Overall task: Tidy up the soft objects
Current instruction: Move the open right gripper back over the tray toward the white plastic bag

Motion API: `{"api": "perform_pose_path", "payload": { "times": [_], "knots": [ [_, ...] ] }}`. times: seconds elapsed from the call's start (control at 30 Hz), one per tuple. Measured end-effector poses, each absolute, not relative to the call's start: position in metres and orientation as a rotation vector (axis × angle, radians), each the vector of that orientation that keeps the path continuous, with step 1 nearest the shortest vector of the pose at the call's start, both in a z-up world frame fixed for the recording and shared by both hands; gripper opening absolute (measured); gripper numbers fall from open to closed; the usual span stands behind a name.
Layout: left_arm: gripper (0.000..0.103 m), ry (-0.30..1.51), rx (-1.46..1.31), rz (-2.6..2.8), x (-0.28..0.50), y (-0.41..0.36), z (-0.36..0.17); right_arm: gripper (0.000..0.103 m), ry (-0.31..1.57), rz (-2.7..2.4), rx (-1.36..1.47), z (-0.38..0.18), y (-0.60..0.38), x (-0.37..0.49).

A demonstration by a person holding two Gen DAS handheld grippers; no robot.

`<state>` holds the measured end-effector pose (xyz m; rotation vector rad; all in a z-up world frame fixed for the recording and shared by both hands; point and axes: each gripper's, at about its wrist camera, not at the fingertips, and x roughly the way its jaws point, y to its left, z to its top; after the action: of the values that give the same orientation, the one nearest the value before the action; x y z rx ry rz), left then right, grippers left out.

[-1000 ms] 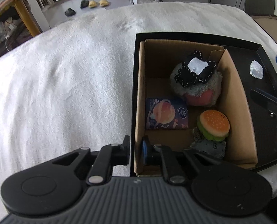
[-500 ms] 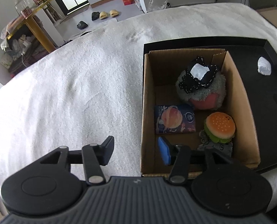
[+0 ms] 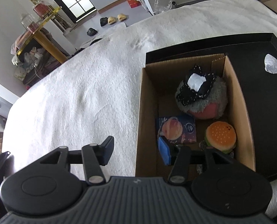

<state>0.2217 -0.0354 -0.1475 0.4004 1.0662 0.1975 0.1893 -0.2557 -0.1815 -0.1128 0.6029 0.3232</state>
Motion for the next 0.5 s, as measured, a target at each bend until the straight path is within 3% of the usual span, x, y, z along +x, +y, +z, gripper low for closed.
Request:
{"api": "perform_pose_path", "payload": {
  "times": [0.5],
  "knots": [
    [0.055, 1.068, 0.503, 0.274, 0.248, -0.068, -0.156, 0.090, 0.607, 0.203, 0.055, -0.213, -0.301, 0.218]
  ]
}}
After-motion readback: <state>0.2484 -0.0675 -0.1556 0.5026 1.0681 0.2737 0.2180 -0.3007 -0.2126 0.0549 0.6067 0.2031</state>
